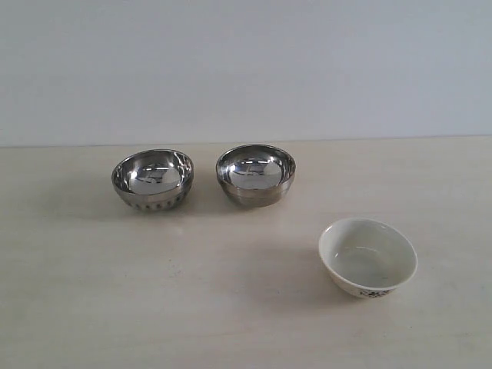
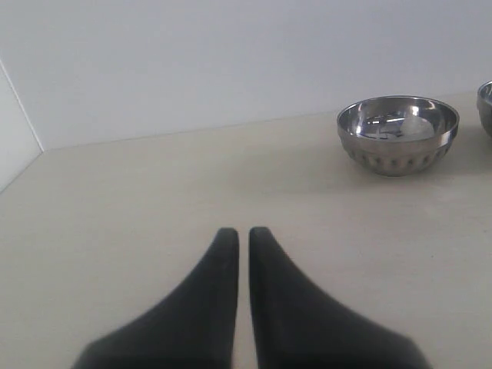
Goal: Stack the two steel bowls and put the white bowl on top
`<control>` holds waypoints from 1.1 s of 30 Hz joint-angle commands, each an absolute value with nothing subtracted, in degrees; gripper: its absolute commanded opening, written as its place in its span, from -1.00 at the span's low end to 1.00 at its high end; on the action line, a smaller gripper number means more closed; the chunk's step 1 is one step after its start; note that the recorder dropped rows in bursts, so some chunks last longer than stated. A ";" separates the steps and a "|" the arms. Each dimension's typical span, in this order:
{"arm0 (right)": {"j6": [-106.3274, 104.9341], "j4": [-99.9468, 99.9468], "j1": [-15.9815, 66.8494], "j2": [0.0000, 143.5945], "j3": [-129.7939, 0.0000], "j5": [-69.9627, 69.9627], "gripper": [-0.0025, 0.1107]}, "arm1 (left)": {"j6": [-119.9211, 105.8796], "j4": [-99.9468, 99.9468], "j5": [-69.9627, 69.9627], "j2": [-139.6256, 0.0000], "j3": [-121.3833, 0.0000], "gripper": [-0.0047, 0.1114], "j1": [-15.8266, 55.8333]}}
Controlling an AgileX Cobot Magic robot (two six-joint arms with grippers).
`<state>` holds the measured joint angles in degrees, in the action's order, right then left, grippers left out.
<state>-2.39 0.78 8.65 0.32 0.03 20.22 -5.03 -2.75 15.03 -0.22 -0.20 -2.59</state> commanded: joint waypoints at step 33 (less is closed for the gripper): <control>28.36 26.00 8.53 0.00 0.00 15.98 -0.96 | -4.47 -2.36 14.60 0.00 0.00 -0.85 -2.73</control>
